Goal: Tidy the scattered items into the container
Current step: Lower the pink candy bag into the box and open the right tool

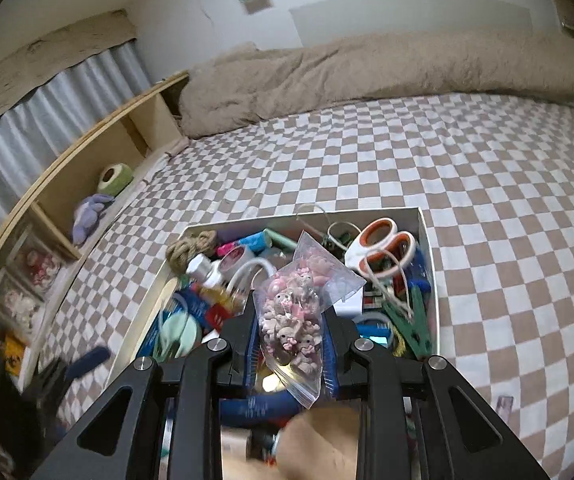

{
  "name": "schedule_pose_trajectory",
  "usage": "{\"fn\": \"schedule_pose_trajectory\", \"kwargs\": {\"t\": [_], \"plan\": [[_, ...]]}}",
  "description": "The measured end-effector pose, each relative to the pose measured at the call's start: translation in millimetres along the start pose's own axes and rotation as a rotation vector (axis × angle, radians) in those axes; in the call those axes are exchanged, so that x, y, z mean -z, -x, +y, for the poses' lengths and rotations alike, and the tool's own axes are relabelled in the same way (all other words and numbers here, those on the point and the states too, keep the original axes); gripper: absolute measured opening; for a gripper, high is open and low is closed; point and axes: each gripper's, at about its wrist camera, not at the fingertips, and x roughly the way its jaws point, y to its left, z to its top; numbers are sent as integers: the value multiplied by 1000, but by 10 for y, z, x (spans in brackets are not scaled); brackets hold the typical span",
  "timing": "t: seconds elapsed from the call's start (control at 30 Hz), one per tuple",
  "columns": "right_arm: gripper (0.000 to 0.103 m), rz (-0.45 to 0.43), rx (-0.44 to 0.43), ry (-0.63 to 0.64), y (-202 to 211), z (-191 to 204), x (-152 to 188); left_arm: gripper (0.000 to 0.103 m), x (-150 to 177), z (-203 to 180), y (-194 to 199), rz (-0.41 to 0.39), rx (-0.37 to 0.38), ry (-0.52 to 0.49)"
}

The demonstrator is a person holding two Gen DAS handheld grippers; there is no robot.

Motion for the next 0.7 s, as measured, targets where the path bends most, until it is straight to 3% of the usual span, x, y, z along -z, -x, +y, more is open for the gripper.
{"fn": "schedule_pose_trajectory", "kwargs": {"t": [0.23, 0.53, 0.6, 0.67, 0.7], "plan": [[27, 53, 70, -7, -320, -49, -200, 89, 45, 59, 16, 2, 3, 4], [27, 103, 84, -6, -622, -86, -340, 89, 71, 149, -78, 16, 10, 23], [32, 103, 96, -15, -663, -104, -349, 89, 69, 156, -90, 16, 10, 24], [66, 89, 93, -24, -671, -124, -353, 89, 68, 169, -100, 16, 10, 26], [73, 78, 89, -30, -664, -132, -349, 89, 70, 174, -101, 16, 9, 28]]}}
